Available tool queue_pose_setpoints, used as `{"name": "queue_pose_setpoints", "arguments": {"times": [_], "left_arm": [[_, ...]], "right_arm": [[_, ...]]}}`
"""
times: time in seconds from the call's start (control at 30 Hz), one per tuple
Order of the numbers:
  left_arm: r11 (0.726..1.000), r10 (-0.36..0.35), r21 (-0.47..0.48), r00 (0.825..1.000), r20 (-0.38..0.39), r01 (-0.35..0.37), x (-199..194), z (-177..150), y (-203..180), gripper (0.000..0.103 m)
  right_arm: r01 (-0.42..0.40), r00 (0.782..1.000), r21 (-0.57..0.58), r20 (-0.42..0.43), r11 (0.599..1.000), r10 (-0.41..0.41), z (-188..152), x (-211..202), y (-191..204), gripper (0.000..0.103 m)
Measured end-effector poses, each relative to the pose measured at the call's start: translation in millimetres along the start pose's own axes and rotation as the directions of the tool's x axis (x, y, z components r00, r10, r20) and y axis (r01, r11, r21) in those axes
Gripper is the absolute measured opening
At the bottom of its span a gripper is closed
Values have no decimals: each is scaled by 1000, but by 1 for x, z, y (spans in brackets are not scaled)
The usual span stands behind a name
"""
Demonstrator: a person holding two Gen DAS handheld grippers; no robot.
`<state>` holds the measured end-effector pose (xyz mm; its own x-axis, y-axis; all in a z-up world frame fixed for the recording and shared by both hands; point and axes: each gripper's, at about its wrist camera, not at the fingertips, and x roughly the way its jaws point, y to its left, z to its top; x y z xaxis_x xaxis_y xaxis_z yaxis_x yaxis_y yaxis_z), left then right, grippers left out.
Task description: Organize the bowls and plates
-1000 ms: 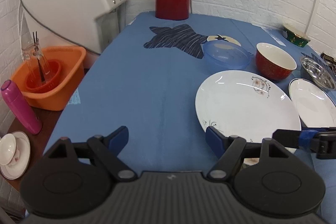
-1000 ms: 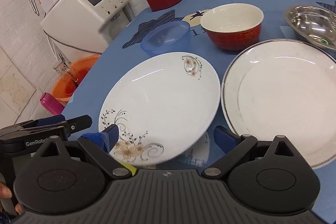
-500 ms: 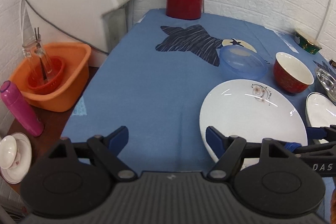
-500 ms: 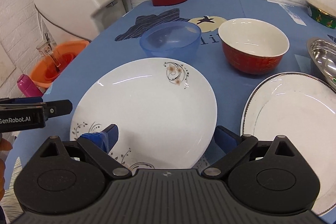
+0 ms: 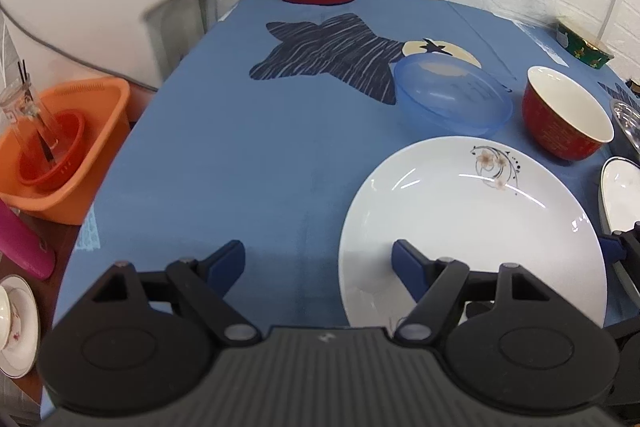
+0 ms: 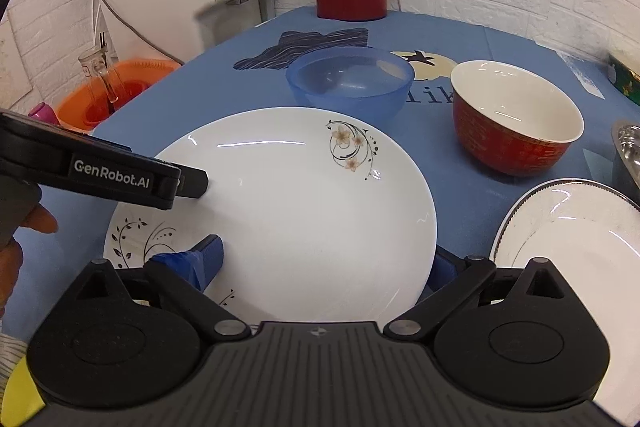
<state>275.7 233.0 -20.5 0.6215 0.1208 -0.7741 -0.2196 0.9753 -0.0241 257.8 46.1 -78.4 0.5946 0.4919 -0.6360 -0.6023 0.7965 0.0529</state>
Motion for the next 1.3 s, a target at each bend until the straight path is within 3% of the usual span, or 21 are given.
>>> {"name": "queue_pose_setpoints", "arguments": {"times": [0.13,0.23,0.4,0.53,0.6,0.9,1.3], "left_arm": [[998,-66,-18,998,-2,66,3,-1,-2,70],[992,-128,7,992,-5,128,1,-3,-12,53],[993,-113,-21,993,-26,112,-1,-2,-16,52],[997,-83,-12,996,-13,83,-8,2,-17,41],[999,-51,12,999,16,51,-14,4,-19,41],[996,-86,3,994,69,86,-54,-5,-17,39],[995,-95,23,991,90,93,-123,-86,-34,39]], "right_arm": [[3,999,15,-42,1000,-2,5,0,2,89],[-12,999,2,-48,1000,12,1,-3,8,89],[-21,997,120,-73,993,30,6,-7,6,89],[-33,996,131,-82,991,44,6,-10,14,89],[-35,997,126,-63,991,43,7,-15,18,89],[-37,999,111,8,993,36,6,-51,24,89],[-26,1000,135,20,990,23,-58,-116,51,89]]}}
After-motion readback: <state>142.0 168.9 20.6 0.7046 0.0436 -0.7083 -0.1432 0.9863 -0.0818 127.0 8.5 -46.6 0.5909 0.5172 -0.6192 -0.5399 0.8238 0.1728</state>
